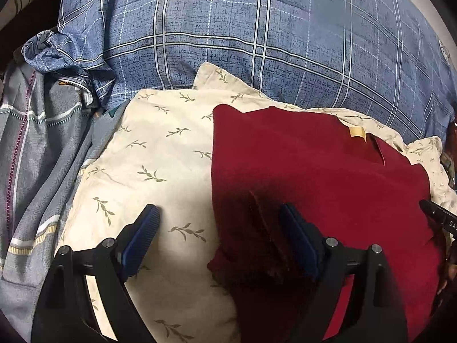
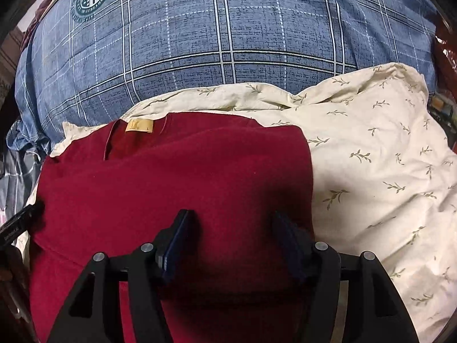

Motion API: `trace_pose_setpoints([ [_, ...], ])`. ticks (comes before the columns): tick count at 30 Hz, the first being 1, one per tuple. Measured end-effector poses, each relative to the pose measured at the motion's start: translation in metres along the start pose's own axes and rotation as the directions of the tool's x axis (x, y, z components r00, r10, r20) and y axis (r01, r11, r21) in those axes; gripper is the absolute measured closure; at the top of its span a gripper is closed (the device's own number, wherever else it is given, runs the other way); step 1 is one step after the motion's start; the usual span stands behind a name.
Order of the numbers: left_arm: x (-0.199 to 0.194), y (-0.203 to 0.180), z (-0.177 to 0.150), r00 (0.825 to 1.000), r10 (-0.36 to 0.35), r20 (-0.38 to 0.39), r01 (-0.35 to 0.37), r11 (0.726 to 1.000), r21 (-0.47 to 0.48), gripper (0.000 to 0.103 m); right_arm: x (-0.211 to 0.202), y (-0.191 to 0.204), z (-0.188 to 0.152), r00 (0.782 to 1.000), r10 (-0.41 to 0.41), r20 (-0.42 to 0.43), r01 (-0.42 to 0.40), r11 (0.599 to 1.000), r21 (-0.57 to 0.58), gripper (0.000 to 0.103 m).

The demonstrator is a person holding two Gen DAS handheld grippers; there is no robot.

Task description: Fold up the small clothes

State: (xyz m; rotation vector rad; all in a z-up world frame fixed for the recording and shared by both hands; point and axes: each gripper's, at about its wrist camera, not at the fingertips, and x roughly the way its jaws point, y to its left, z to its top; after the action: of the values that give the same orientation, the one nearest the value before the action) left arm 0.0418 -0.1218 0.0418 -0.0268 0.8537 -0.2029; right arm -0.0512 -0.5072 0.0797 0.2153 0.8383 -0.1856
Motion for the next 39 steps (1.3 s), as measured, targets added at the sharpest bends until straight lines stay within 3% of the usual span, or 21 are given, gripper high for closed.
trace_pose_setpoints([
  [18, 0.001, 0.003, -0.002, 1.0, -0.001, 0.0, 0.001, 1.0, -0.019, 0.01, -0.003, -0.004, -0.007, 0.997, 0.041, 0.069, -0.043, 0.999, 0.024, 0.035],
  [28, 0.004, 0.005, -0.002, 1.0, -0.008, -0.005, 0.008, 0.999, -0.036, 0.007, -0.002, -0.002, -0.008, 0.997, 0.042, 0.071, -0.044, 0.999, 0.02, 0.032],
  [31, 0.0, 0.007, 0.0, 1.0, -0.016, -0.014, 0.016, 0.999, -0.031, 0.007, -0.006, 0.004, -0.003, 0.999, 0.01, 0.033, -0.01, 1.0, 0.013, 0.032],
  [33, -0.003, 0.011, 0.0, 0.999, -0.022, -0.028, 0.021, 0.999, -0.036, 0.007, -0.015, 0.014, 0.001, 1.0, 0.015, 0.008, -0.015, 1.0, 0.026, 0.03],
  [35, -0.009, 0.018, 0.002, 0.999, -0.022, -0.034, 0.02, 0.998, -0.055, 0.007, -0.03, 0.041, 0.006, 0.989, 0.141, 0.053, -0.141, 0.99, -0.01, 0.031],
  [36, -0.011, 0.02, 0.003, 0.999, -0.024, -0.032, 0.023, 0.998, -0.06, 0.007, -0.028, 0.06, 0.008, 0.979, 0.201, 0.035, -0.199, 0.979, -0.049, 0.031],
  [39, -0.017, 0.025, 0.005, 0.999, 0.038, -0.012, -0.038, 0.997, -0.061, 0.007, -0.017, 0.116, 0.009, 0.979, 0.202, -0.032, -0.204, 0.96, -0.192, 0.032],
])
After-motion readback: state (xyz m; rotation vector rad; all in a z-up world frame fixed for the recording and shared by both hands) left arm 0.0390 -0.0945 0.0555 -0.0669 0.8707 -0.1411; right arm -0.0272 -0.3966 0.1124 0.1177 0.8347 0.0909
